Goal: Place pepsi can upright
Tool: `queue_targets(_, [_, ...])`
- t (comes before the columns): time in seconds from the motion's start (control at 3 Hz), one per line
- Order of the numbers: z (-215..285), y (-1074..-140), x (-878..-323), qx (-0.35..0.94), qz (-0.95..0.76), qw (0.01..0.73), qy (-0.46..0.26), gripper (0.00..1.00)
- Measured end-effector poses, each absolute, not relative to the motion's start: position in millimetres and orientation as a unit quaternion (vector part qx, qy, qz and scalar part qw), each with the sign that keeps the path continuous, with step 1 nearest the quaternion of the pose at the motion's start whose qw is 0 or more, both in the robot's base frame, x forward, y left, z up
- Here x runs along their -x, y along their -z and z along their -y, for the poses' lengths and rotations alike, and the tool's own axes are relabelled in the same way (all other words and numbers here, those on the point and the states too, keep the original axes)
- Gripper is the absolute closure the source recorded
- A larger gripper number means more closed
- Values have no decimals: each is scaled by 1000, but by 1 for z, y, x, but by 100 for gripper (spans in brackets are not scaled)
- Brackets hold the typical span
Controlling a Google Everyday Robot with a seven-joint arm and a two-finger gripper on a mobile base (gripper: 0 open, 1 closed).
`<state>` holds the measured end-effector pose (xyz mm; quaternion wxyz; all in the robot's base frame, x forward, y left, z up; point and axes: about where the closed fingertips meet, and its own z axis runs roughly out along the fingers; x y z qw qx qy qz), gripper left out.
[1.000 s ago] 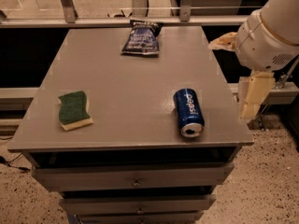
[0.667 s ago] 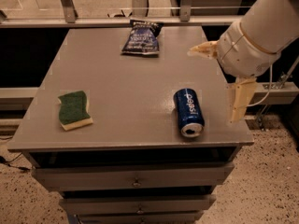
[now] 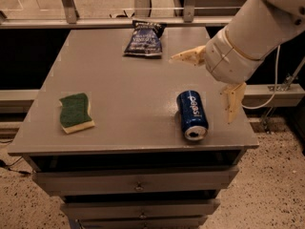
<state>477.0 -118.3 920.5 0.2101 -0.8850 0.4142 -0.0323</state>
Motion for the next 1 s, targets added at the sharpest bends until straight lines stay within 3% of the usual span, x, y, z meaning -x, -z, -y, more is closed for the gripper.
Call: queue_targets(1.0, [117, -922, -482, 939, -301, 147, 81, 0])
